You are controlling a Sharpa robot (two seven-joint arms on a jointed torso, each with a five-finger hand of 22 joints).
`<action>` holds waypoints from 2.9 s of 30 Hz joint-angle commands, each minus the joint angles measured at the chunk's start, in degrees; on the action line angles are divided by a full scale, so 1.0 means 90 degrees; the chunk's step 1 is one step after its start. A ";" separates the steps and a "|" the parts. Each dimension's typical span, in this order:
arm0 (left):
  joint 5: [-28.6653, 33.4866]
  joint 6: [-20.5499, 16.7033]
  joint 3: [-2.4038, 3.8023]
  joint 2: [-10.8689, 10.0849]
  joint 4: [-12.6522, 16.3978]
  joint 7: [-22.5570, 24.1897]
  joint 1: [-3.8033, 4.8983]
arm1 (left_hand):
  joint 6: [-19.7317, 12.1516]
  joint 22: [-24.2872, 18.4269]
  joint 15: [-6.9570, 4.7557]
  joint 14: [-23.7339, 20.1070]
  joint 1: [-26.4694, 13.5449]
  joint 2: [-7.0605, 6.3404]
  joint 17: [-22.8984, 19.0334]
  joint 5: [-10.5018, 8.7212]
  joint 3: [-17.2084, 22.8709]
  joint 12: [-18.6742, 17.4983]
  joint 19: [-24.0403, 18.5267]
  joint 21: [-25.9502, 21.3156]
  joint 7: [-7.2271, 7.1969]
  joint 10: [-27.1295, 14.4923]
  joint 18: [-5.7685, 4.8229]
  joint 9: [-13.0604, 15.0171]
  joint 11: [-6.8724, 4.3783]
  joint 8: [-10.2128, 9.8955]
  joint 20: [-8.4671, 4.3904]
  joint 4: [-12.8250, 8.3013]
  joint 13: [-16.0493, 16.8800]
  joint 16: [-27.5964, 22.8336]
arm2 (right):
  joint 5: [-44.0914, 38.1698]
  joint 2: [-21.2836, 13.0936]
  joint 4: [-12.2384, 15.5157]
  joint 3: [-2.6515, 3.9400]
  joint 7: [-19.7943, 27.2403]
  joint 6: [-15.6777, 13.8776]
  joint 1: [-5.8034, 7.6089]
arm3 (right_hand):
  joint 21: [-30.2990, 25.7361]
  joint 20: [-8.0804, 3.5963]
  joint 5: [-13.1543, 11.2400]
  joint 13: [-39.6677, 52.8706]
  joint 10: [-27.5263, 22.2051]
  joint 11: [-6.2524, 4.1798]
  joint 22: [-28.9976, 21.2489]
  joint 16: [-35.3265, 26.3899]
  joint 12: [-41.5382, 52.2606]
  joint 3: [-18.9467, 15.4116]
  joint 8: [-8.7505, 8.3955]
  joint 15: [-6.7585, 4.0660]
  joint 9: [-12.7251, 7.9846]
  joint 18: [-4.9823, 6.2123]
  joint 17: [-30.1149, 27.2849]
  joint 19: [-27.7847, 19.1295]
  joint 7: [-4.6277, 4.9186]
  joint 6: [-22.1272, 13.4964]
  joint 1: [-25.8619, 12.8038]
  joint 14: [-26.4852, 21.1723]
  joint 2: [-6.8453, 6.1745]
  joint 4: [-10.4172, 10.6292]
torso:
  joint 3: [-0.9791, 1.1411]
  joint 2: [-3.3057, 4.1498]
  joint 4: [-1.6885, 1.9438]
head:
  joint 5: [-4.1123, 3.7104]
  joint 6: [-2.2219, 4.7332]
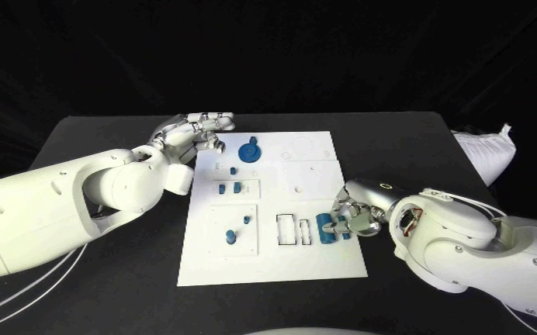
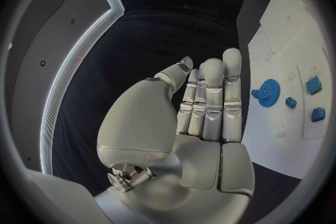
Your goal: Assemble the parts on the task board
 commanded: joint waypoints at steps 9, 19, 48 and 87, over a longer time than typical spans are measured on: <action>-0.0022 0.0136 0.0002 0.0002 0.0003 0.0026 -0.0003 | -0.0050 -0.0006 -0.0001 -0.0034 -0.0005 0.0042 -0.0006 -0.0006 -0.0037 0.0020 -0.0021 -0.0022 0.0008 -0.0057 0.0071 -0.0007 0.0003 0.0023 0.0030 0.0009 0.0007 0.0002 | -0.0154 0.0213 -0.0143 -0.0002 -0.0068 0.0228 -0.0114 | 0.0028 -0.0017 0.0049 0.0060 0.0038 -0.0046 0.0676 0.0029 0.0050 -0.0100 0.0075 0.0013 0.0054 -0.0095 0.0012 0.0039 -0.0048 0.0054 0.0039 0.0369 0.0075 0.0005 | -0.0002 -0.0004 0.0002 | 0.0017 -0.0008; -0.0022 0.0151 0.0002 -0.0004 0.0008 0.0020 -0.0012 | -0.0050 -0.0006 -0.0001 -0.0034 -0.0005 0.0042 -0.0006 -0.0006 -0.0037 0.0020 -0.0021 -0.0022 0.0008 -0.0057 0.0071 -0.0007 0.0003 0.0023 0.0030 0.0009 0.0007 0.0002 | -0.0155 0.0449 -0.0366 -0.0002 -0.0078 0.0343 -0.0258 | 0.0032 -0.0033 0.0104 0.0115 0.0037 -0.0063 0.0687 0.0031 0.0030 -0.0160 0.0159 -0.0003 0.0133 -0.0097 0.0017 0.0042 -0.0065 0.0049 0.0222 0.0369 0.0176 -0.0048 | 0.0000 -0.0003 -0.0001 | 0.0046 -0.0006; -0.0022 0.0217 0.0000 0.0015 -0.0016 -0.0025 -0.0061 | -0.0052 -0.0028 0.0000 -0.0045 -0.0004 0.0046 -0.0029 -0.0006 -0.0049 0.0036 -0.0030 -0.0053 0.0009 -0.0068 0.0076 -0.0007 0.0004 0.0029 0.0031 0.0009 0.0012 -0.0007 | 0.1166 0.0428 0.0054 0.0021 0.0105 -0.1249 -0.0180 | 0.0056 -0.0163 0.0939 0.0400 0.0251 -0.0222 0.0744 0.0029 0.0091 -0.0055 0.0447 -0.0139 0.0557 -0.0109 0.0029 0.0078 -0.0237 0.0311 0.0706 0.0374 0.0772 -0.0086 | -0.0010 -0.0010 0.0006 | 0.0066 -0.0004; -0.0022 0.0210 0.0001 -0.0010 0.0022 -0.0032 -0.0064 | -0.0059 -0.0043 0.0002 -0.0053 -0.0012 0.0048 -0.0035 -0.0006 -0.0064 0.0050 -0.0037 -0.0075 0.0012 -0.0084 0.0078 -0.0009 0.0007 0.0033 0.0033 0.0013 0.0017 -0.0005 | 0.1055 0.1039 -0.0210 0.0022 -0.0101 -0.0560 -0.0198 | -0.0014 -0.0154 -0.1120 0.0272 0.0197 -0.0210 0.0651 -0.0125 -0.0383 -0.1275 0.0407 -0.0128 0.1036 -0.0085 -0.0163 0.0015 -0.0239 0.0262 -0.0920 0.0340 0.0872 0.0020 | -0.0009 -0.0006 0.0000 | 0.0140 -0.0040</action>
